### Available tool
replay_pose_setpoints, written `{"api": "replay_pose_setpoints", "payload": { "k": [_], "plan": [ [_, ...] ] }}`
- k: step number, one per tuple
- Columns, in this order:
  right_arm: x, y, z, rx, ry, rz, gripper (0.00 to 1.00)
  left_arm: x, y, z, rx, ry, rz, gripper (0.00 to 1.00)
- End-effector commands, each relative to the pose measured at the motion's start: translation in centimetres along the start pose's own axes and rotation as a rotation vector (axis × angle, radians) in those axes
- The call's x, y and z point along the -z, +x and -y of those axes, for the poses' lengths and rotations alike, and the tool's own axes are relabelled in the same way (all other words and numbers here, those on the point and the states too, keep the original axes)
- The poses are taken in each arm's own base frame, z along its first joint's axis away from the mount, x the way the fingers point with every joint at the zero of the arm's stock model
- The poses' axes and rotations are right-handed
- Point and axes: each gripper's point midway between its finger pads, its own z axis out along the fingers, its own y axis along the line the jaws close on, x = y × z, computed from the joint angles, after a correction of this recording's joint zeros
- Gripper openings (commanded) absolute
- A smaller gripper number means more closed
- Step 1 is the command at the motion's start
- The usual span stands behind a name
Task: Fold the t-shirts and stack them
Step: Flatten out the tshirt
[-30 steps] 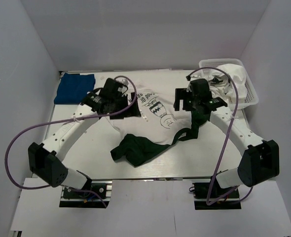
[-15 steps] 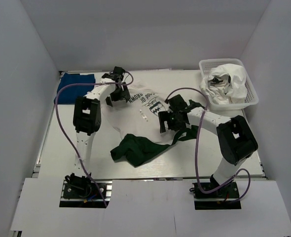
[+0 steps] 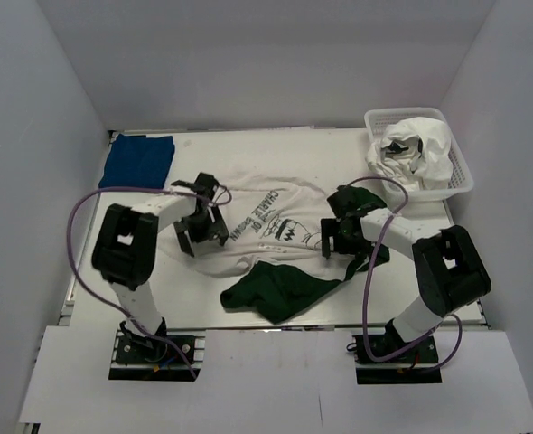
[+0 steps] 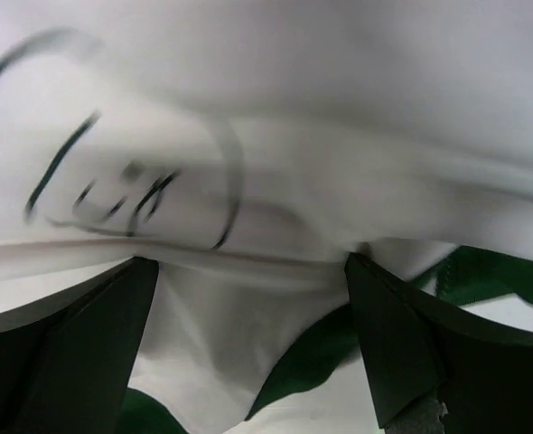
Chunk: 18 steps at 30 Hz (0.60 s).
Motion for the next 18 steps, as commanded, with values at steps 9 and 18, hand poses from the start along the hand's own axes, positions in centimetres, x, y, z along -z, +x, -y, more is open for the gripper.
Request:
{"api": "replay_pose_setpoints", "payload": {
  "k": [9, 18],
  "plan": [
    [2.3, -4.8, 2.1, -0.085, -0.051, 0.073, 0.90, 10.6, 14.0, -1.2, -0.104, 0.328, -0.275, 1.00],
    [11.8, -14.5, -0.7, 0.062, -0.208, 0.428, 0.90, 12.6, -4.3, -2.7, 0.089, -0.084, 0.251, 1.00]
  ]
}}
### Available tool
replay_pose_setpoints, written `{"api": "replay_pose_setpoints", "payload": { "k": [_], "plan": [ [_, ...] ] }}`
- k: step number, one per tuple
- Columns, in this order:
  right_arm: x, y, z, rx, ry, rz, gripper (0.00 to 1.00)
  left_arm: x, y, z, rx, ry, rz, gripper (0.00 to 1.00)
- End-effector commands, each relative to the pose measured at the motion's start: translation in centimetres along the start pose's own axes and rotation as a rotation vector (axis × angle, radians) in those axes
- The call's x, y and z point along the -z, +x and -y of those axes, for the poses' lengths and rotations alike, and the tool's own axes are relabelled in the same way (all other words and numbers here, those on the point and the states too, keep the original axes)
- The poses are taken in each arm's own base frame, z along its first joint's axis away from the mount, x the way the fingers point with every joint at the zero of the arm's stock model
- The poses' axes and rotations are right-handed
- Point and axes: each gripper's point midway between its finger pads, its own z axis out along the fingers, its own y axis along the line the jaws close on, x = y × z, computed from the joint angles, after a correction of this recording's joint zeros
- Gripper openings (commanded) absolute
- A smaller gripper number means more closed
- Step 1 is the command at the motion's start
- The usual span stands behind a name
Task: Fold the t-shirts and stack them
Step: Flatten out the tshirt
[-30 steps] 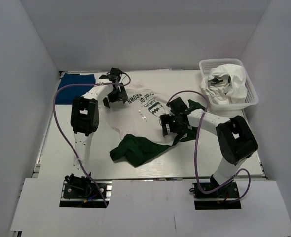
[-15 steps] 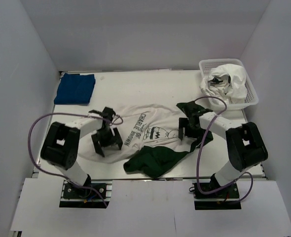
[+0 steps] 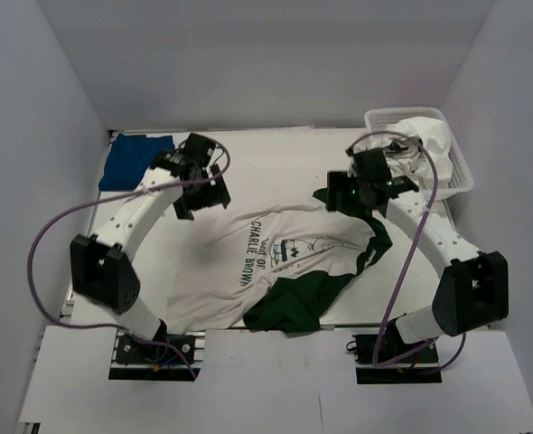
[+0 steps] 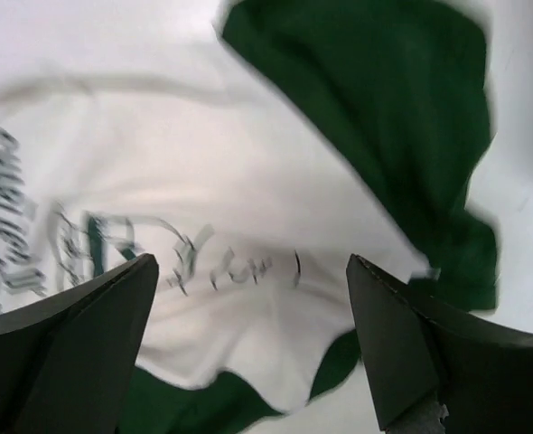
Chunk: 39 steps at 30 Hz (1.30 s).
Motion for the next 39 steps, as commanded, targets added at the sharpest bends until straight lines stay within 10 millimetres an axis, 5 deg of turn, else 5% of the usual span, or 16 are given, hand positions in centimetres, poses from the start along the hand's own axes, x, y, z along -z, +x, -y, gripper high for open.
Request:
{"api": "replay_pose_setpoints", "payload": {
  "k": [1, 6, 8, 11, 20, 24, 25, 27, 28, 31, 32, 34, 35, 39],
  "plan": [
    [0.4, -4.7, -0.5, 0.074, 0.011, 0.077, 0.90, -3.4, -3.9, -5.0, 0.090, -0.332, 0.065, 1.00],
    [-2.7, -10.4, 0.8, 0.073, 0.151, 0.103, 0.90, -7.7, -7.4, -5.8, 0.188, -0.306, 0.037, 1.00],
    [-3.5, -11.2, 1.7, 0.054, 0.208, 0.098, 0.90, -9.3, -8.0, -6.2, 0.208, -0.312, 0.017, 1.00],
    [-7.6, -10.2, 2.8, 0.055, 0.280, -0.027, 0.90, -11.6, -7.7, -6.1, 0.194, -0.274, -0.040, 1.00],
    [-11.4, -5.5, 4.7, 0.064, 0.337, -0.155, 0.75, -16.2, -5.9, -5.5, 0.169, -0.208, -0.122, 0.79],
    [-12.4, -5.0, 4.6, 0.090, 0.306, -0.168, 0.55, -16.7, -5.5, -5.5, 0.149, -0.208, -0.147, 0.51],
    [-12.5, -4.5, 4.6, 0.094, 0.299, -0.173, 0.43, -16.5, -5.3, -5.7, 0.149, -0.210, -0.149, 0.29],
    [-12.8, -4.9, 4.3, 0.087, 0.283, -0.148, 0.21, -15.8, -4.4, -5.9, 0.139, -0.201, -0.164, 0.07],
    [-12.8, -5.4, 4.2, 0.085, 0.275, -0.136, 0.00, -15.7, -4.3, -6.1, 0.138, -0.207, -0.156, 0.00],
    [-12.3, -7.4, 3.7, 0.098, 0.264, -0.075, 0.00, -15.3, -4.2, -6.4, 0.138, -0.207, -0.138, 0.00],
    [-11.1, -10.5, 2.9, 0.115, 0.241, 0.020, 0.00, -15.3, -4.2, -6.4, 0.138, -0.206, -0.138, 0.00],
    [-9.4, -13.6, 2.1, 0.138, 0.223, 0.115, 0.00, -15.2, -4.7, -5.9, 0.141, -0.187, -0.123, 0.00],
    [-7.3, -16.7, 1.0, 0.155, 0.196, 0.206, 0.00, -14.8, -5.3, -5.7, 0.143, -0.176, -0.106, 0.00],
    [-0.8, -20.9, -1.1, 0.225, 0.156, 0.429, 0.00, -13.5, -6.2, -5.4, 0.155, -0.163, -0.065, 0.00]
  ]
}}
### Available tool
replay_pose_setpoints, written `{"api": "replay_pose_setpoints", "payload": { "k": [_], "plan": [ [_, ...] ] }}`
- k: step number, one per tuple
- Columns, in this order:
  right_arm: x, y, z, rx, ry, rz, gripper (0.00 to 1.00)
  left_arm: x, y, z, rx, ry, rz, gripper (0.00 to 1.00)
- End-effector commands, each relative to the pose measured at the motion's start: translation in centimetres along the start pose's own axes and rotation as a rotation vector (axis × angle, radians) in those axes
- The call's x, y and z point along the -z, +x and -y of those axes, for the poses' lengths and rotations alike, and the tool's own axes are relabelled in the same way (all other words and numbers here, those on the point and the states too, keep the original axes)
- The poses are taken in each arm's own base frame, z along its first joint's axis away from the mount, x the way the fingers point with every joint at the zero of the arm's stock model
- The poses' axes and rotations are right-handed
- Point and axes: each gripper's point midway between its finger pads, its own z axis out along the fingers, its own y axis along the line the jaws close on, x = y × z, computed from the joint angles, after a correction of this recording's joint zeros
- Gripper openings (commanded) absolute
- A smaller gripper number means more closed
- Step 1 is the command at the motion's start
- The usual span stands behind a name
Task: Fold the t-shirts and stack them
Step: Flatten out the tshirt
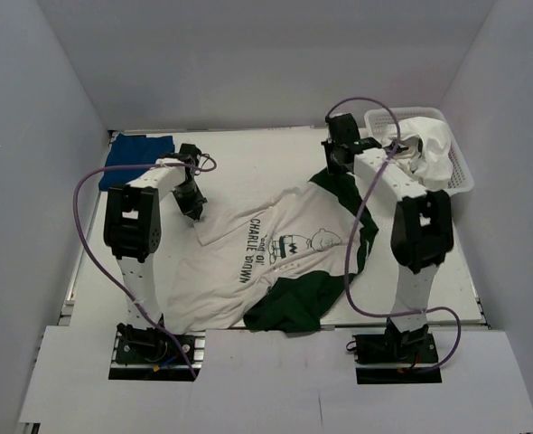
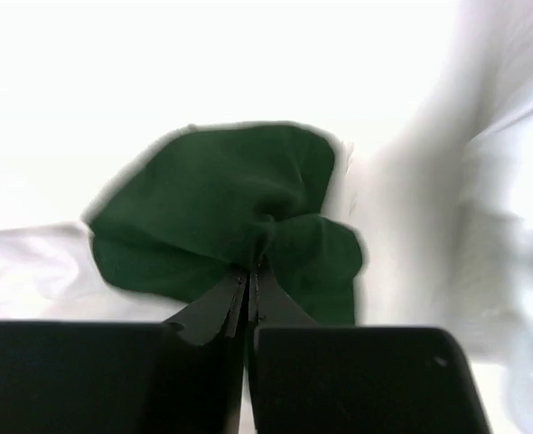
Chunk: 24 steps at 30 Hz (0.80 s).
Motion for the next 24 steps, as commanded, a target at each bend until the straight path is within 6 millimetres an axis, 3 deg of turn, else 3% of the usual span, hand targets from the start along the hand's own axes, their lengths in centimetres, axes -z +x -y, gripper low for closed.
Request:
{"api": "replay_pose_setpoints", "payload": {
  "k": [1, 2, 3, 5, 6, 7, 8, 9, 11, 12, 13, 15, 16, 17, 18, 21, 22, 24],
  "plan": [
    [8.9, -8.3, 0.6, 0.045, -0.015, 0.357, 0.00, 3.3, -1.6, 0.8, 0.016, 0.071, 0.097, 0.00],
    [11.0, -6.8, 0.1, 0.119, -0.015, 0.382, 0.00, 3.4, -1.5, 0.7, 0.017, 0.074, 0.102, 0.00],
    [10.0, -5.0, -0.3, 0.141, -0.013, 0.379, 0.00, 3.7, -1.7, 0.6, 0.019, 0.072, 0.114, 0.00],
    [10.0, -2.2, -1.9, 0.174, -0.043, 0.346, 0.00, 4.0, -1.4, 0.3, 0.018, 0.068, 0.108, 0.00],
    [9.6, 2.5, -2.7, 0.205, -0.073, 0.243, 0.00, 3.7, -0.9, -0.2, 0.026, 0.044, 0.096, 0.00],
    [9.5, 4.5, -4.0, 0.221, -0.135, 0.196, 0.00, 3.7, -0.9, -0.2, 0.026, 0.044, 0.096, 0.00],
    [9.9, 7.2, -7.1, 0.211, -0.247, 0.129, 0.03, 4.0, -0.7, -0.4, 0.025, 0.040, 0.091, 0.00],
    [9.2, 11.9, -8.1, 0.241, -0.302, 0.020, 0.05, 3.7, -0.3, -1.0, 0.022, 0.017, 0.080, 0.00],
    [10.4, 17.1, -11.6, 0.254, -0.454, -0.112, 0.11, 3.5, 0.2, -1.5, 0.020, -0.002, 0.070, 0.00],
    [10.7, 18.0, -11.8, 0.255, -0.462, -0.135, 0.16, 3.5, 0.2, -2.0, 0.018, -0.030, 0.073, 0.00],
    [11.1, 18.8, -11.3, 0.258, -0.443, -0.156, 0.32, 3.5, 0.3, -2.3, 0.026, -0.045, 0.072, 0.00],
    [11.5, 17.9, -10.7, 0.236, -0.410, -0.116, 0.54, 4.3, -0.4, -2.3, 0.028, -0.054, 0.090, 0.00],
    [12.9, 14.9, -10.2, 0.218, -0.390, -0.004, 0.70, 4.5, -0.7, -2.1, 0.030, -0.047, 0.099, 0.07],
    [13.4, 13.4, -10.1, 0.210, -0.387, 0.054, 0.80, 4.8, -0.9, -2.2, 0.030, -0.056, 0.103, 0.12],
    [15.3, 10.5, -9.8, 0.185, -0.391, 0.177, 0.89, 5.4, -1.4, -2.0, 0.032, -0.048, 0.113, 0.23],
    [16.9, 7.4, -9.9, 0.140, -0.414, 0.306, 0.91, 7.2, -2.0, -1.8, 0.022, -0.031, 0.136, 0.46],
    [17.3, 6.5, -10.0, 0.125, -0.419, 0.321, 0.91, 7.2, -1.8, -2.0, 0.020, -0.039, 0.127, 0.58],
    [17.0, 6.0, -9.6, 0.104, -0.389, 0.304, 0.91, 9.0, -2.0, -2.4, 0.025, -0.034, 0.155, 0.67]
  ]
}}
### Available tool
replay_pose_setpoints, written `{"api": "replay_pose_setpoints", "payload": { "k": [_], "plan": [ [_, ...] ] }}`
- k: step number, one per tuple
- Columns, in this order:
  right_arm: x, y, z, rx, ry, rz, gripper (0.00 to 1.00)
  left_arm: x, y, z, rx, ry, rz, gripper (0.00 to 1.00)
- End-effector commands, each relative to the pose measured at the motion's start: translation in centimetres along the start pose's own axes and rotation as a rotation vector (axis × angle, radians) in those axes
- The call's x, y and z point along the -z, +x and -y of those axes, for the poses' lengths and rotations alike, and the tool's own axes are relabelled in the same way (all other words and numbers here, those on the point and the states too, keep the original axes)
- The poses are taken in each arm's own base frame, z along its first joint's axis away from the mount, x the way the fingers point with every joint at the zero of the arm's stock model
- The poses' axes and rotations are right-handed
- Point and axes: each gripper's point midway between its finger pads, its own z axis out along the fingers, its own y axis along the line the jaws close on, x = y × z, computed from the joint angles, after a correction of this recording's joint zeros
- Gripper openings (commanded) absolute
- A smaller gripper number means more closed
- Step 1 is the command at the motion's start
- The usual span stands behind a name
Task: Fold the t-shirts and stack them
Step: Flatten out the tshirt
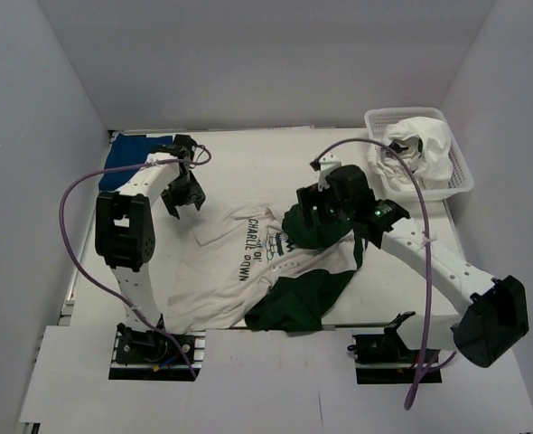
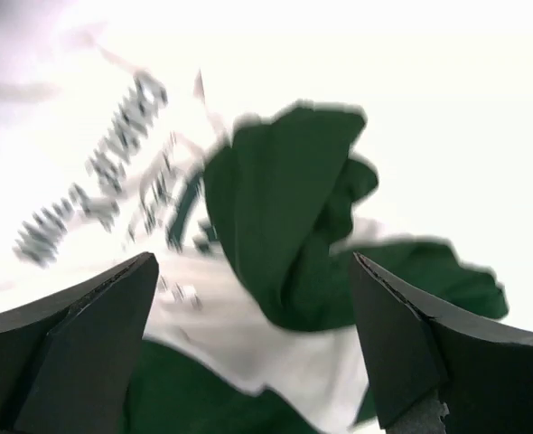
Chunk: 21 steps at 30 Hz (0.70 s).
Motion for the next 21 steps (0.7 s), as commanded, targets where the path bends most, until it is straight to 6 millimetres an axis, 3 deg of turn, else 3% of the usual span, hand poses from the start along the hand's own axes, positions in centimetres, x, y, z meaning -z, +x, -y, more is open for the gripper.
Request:
{"api": "replay_pose_setpoints", "payload": {
  "k": [1, 3, 4, 6, 7, 9, 10, 12, 15, 18, 21],
  "plan": [
    [-1.2, -2.9, 1.4, -0.075, 0.057, 0.055, 0.91, 4.8, -1.2, -1.1, 0.015, 0.024, 0.089, 0.73],
    [-1.8, -2.9, 1.6, -0.118, 0.076, 0.037, 0.91, 5.4, -0.3, -1.6, 0.005, 0.039, 0.082, 0.74],
    [-3.1, -2.6, 1.8, -0.147, 0.073, 0.001, 0.91, 5.7, 0.4, -1.4, -0.007, 0.051, 0.075, 0.74],
    [-3.8, -3.0, 1.8, -0.176, 0.066, -0.013, 0.91, 5.8, 2.3, -0.7, -0.031, 0.109, 0.028, 0.74],
    [-5.3, -3.3, 1.7, -0.184, 0.054, -0.034, 0.91, 5.0, 3.8, -0.9, -0.037, 0.120, -0.014, 0.74],
    [-6.0, -3.1, 1.7, -0.203, 0.045, -0.062, 0.91, 4.4, 5.2, -0.6, -0.050, 0.169, -0.046, 0.73],
    [-7.0, -2.5, 2.0, -0.211, 0.057, -0.089, 0.91, 3.5, 6.8, -0.1, -0.063, 0.198, -0.091, 0.71],
    [-8.7, -1.7, 2.7, -0.237, 0.076, -0.133, 0.91, 3.3, 8.2, 0.1, -0.064, 0.240, -0.120, 0.68],
    [-9.8, -1.0, 3.5, -0.283, 0.074, -0.157, 0.88, 2.5, 9.2, 0.3, -0.076, 0.252, -0.140, 0.66],
    [-10.6, -0.6, 2.9, -0.310, 0.015, -0.161, 0.84, 1.5, 10.0, 0.6, -0.096, 0.231, -0.161, 0.64],
    [-11.2, -0.3, 2.6, -0.316, -0.009, -0.170, 0.81, 0.6, 9.3, 0.1, -0.084, 0.170, -0.142, 0.63]
  ]
}}
